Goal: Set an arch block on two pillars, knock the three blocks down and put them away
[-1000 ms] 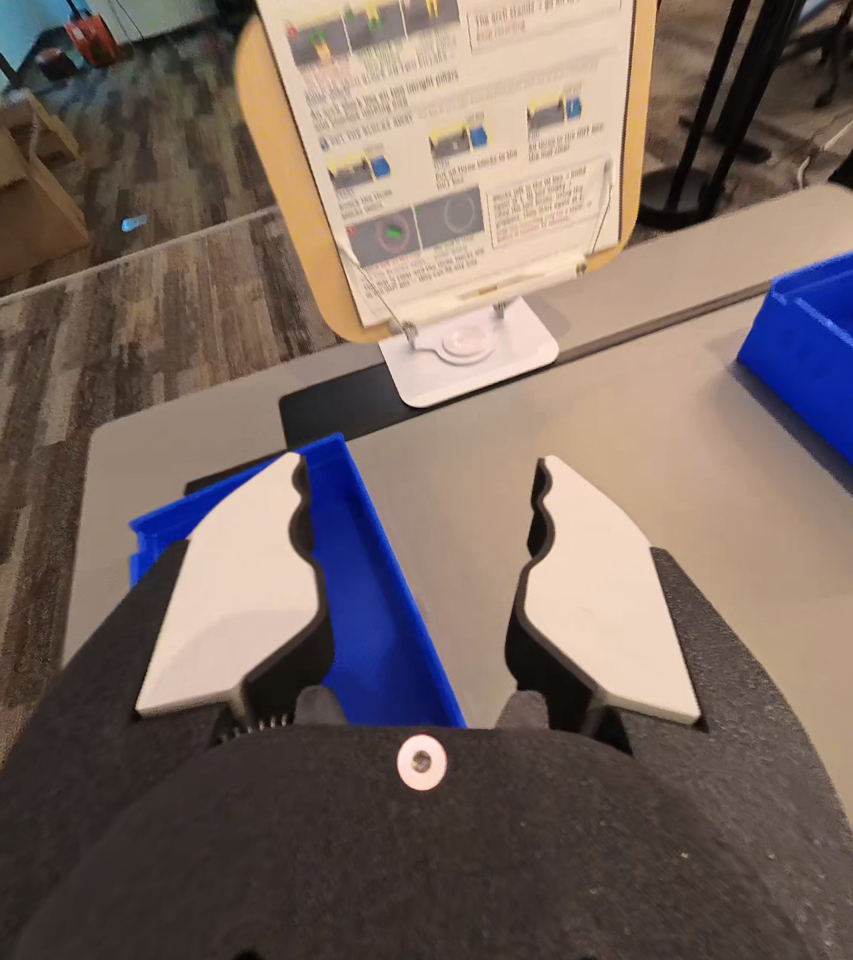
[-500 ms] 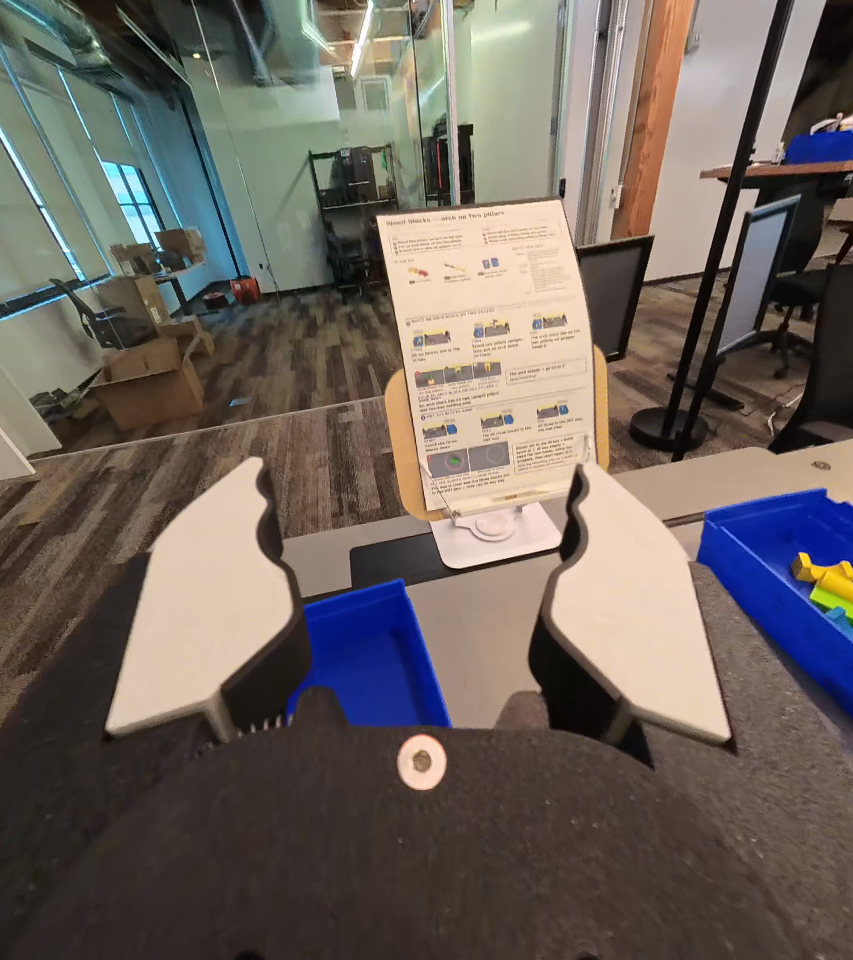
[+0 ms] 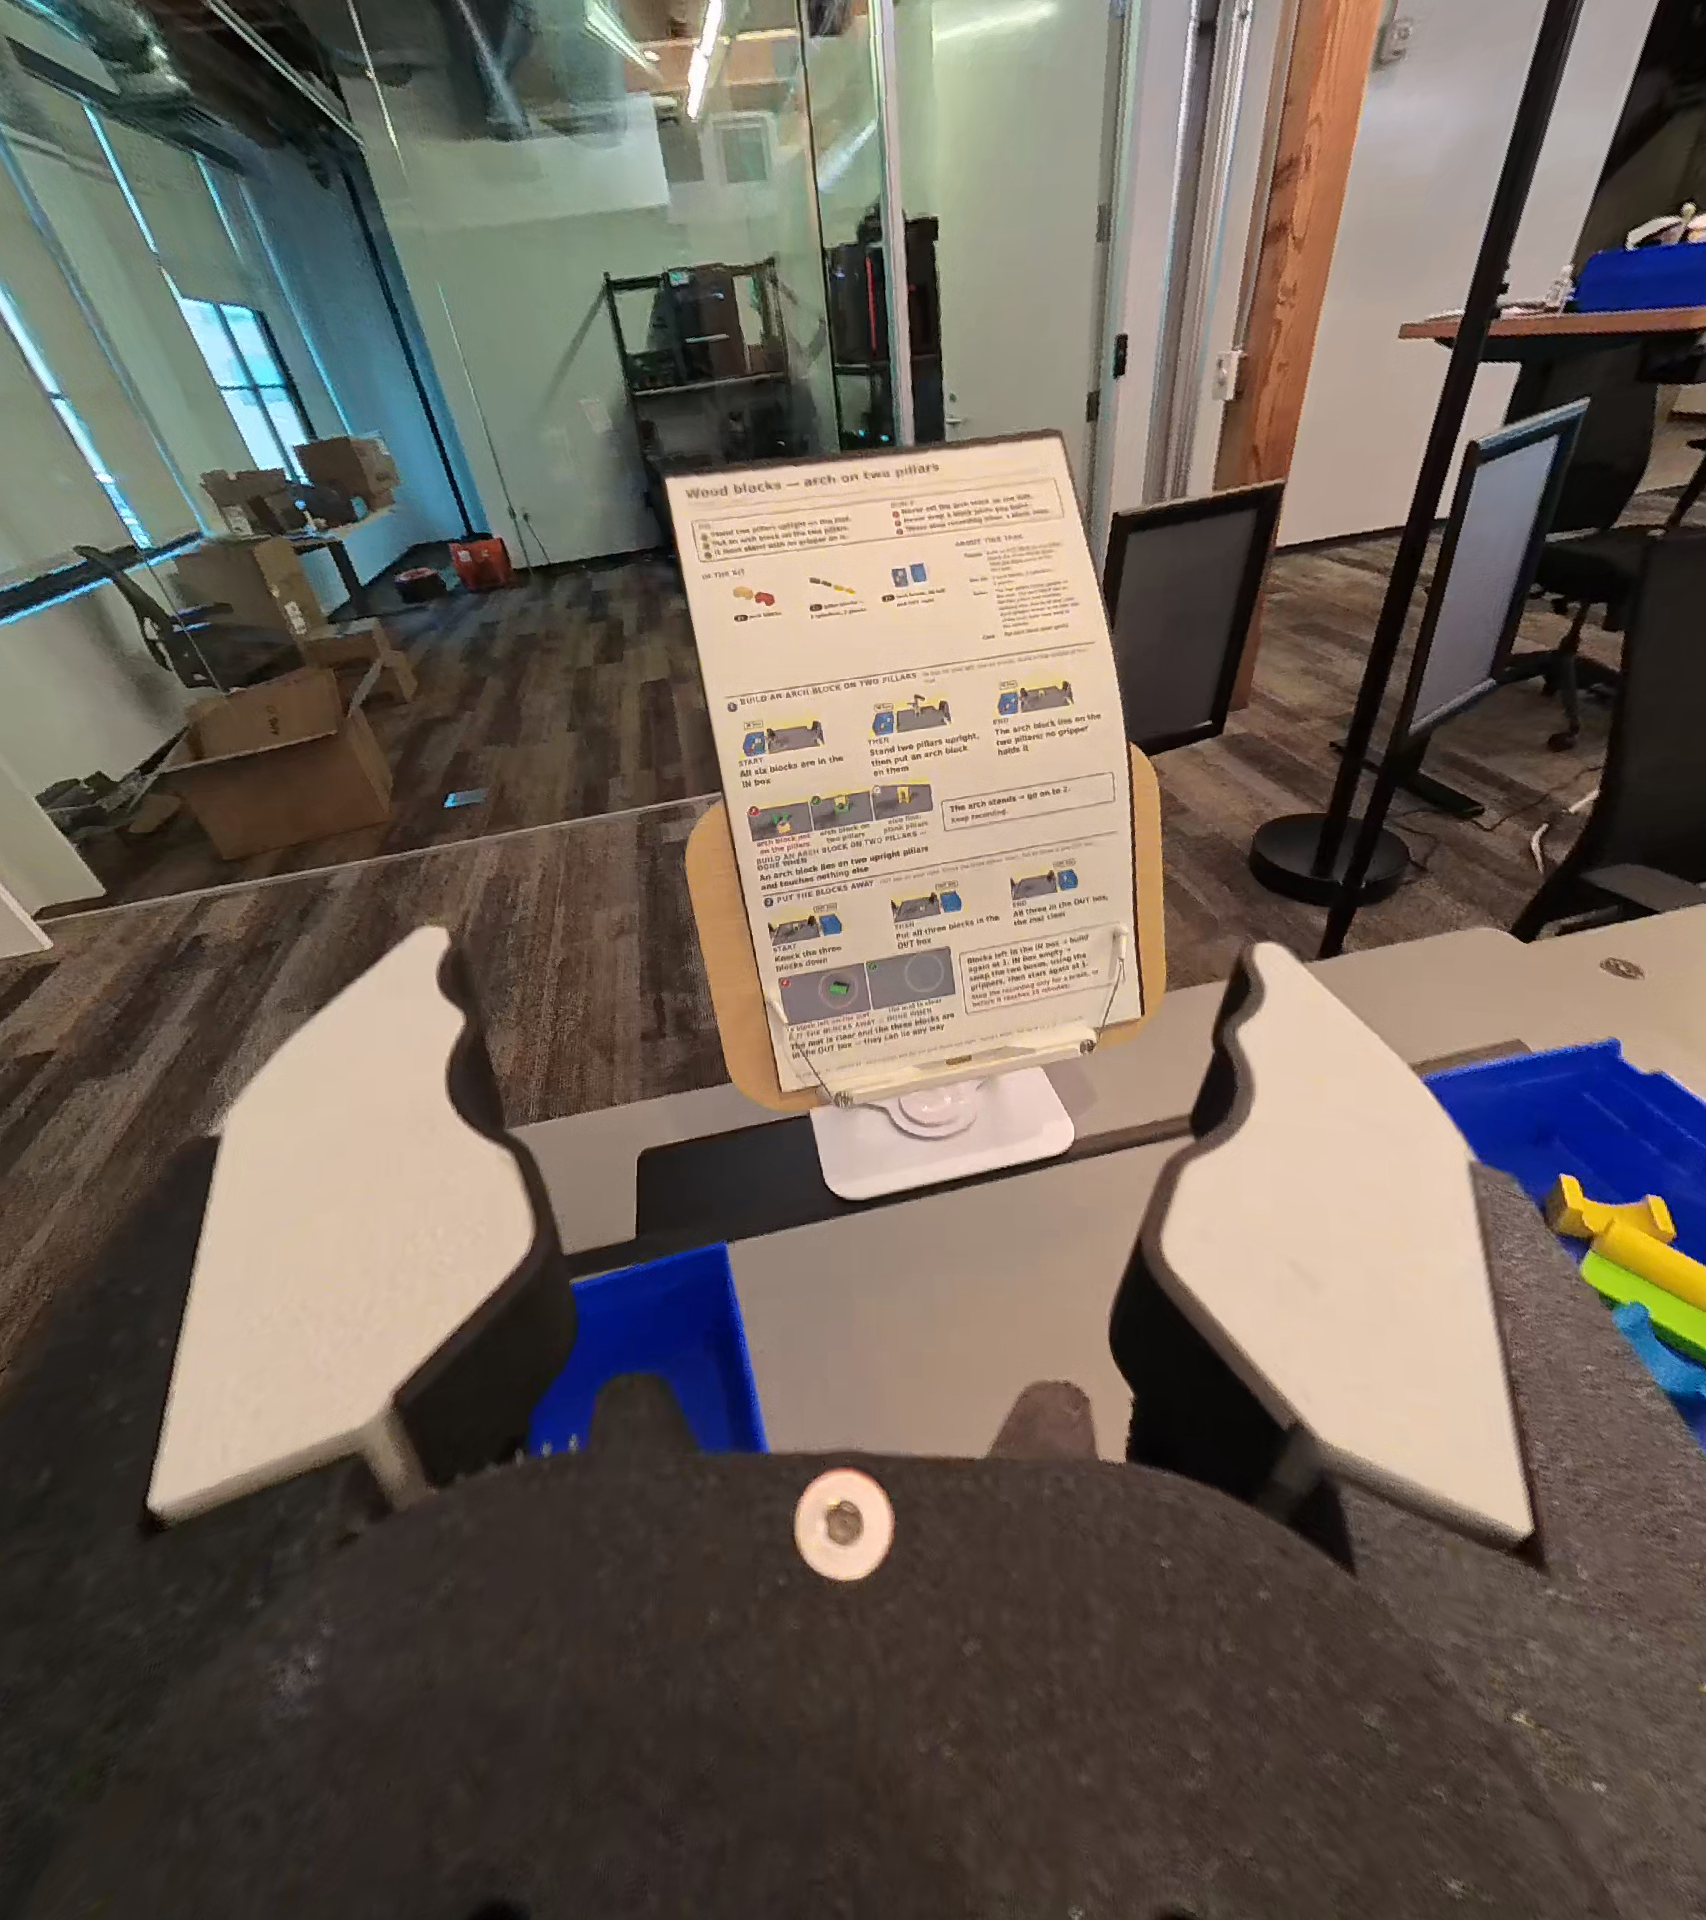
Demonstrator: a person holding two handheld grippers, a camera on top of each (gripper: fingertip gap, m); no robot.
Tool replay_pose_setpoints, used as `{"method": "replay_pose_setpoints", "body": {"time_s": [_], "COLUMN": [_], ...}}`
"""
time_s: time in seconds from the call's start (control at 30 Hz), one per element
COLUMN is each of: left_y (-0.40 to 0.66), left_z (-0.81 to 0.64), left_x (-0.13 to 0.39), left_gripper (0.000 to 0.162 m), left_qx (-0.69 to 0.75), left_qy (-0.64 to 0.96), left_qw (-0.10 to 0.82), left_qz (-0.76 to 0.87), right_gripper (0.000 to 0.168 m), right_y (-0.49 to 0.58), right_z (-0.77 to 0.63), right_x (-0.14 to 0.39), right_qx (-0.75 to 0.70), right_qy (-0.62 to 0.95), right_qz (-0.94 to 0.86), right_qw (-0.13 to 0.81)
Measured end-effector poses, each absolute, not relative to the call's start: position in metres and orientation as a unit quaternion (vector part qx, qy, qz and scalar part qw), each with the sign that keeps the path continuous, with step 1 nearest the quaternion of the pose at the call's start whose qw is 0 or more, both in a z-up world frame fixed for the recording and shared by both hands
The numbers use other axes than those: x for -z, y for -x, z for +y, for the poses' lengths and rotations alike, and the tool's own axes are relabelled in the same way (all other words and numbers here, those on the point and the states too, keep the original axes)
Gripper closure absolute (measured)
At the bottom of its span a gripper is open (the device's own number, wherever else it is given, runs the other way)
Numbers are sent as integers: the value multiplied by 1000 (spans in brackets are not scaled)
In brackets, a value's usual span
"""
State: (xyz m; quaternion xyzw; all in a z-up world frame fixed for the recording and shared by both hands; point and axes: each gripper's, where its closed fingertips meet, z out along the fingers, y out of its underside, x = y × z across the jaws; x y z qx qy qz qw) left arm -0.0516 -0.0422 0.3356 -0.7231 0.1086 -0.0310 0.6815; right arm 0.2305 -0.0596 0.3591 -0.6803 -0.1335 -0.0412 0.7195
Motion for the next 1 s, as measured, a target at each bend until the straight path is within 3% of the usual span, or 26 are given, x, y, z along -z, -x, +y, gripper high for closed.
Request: {"method": "replay_pose_setpoints", "body": {"time_s": [0.1, 0.3, 0.73, 1.0], "left_y": [41, 25, 10, 11], "left_z": [-24, 8, 50, 53], "left_x": [-320, -275, -105, -28], "left_gripper": [31, 32, 34, 33], "left_qx": [26, 2, -10, -11], "left_qy": [728, 725, 803, 836], "left_qw": [679, 686, 595, 549], "left_qz": [94, 60, 12, -1], "right_gripper": [52, 42, 42, 42], "right_y": [-220, -201, -181, -181], "right_z": [-47, -16, 37, 52], "right_x": [-348, -300, -139, -26], "right_qx": [31, 32, 14, -4], "right_qy": [682, 701, 787, 846], "right_qz": [-105, -72, -24, 2], "right_qw": [723, 708, 616, 533]}}
